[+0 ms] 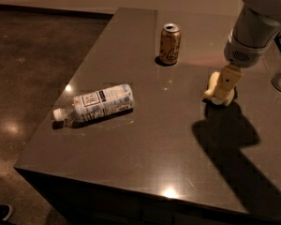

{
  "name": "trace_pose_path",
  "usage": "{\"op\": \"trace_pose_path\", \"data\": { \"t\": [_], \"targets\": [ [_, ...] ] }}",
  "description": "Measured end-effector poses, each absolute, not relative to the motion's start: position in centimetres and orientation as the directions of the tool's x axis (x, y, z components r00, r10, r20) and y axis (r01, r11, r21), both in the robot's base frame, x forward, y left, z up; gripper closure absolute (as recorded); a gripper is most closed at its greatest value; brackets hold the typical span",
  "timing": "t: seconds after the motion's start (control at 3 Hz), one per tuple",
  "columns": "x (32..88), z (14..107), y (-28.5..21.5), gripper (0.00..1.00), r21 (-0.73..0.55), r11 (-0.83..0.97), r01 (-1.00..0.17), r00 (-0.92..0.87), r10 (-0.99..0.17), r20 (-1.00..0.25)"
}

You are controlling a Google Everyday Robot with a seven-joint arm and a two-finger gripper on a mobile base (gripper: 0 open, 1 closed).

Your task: Move sponge near blue plastic bottle

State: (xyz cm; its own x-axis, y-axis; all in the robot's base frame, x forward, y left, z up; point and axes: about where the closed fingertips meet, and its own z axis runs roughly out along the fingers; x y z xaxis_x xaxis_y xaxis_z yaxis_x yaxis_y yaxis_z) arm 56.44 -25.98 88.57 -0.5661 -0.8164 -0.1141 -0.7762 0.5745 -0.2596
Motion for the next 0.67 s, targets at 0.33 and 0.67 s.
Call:
{"op": "trace_pose_path", "data": {
  "t": [0.33,0.67],
  "targets": [
    [56.9,87.4,-26.8,0.00,-0.249,0.580,-0.775,-0.579,-0.811,-0.087],
    [57.0,86.3,-27.1,0.18,-0.224,0.569,-0.792,-0.572,-0.818,-0.057]
  ]
}}
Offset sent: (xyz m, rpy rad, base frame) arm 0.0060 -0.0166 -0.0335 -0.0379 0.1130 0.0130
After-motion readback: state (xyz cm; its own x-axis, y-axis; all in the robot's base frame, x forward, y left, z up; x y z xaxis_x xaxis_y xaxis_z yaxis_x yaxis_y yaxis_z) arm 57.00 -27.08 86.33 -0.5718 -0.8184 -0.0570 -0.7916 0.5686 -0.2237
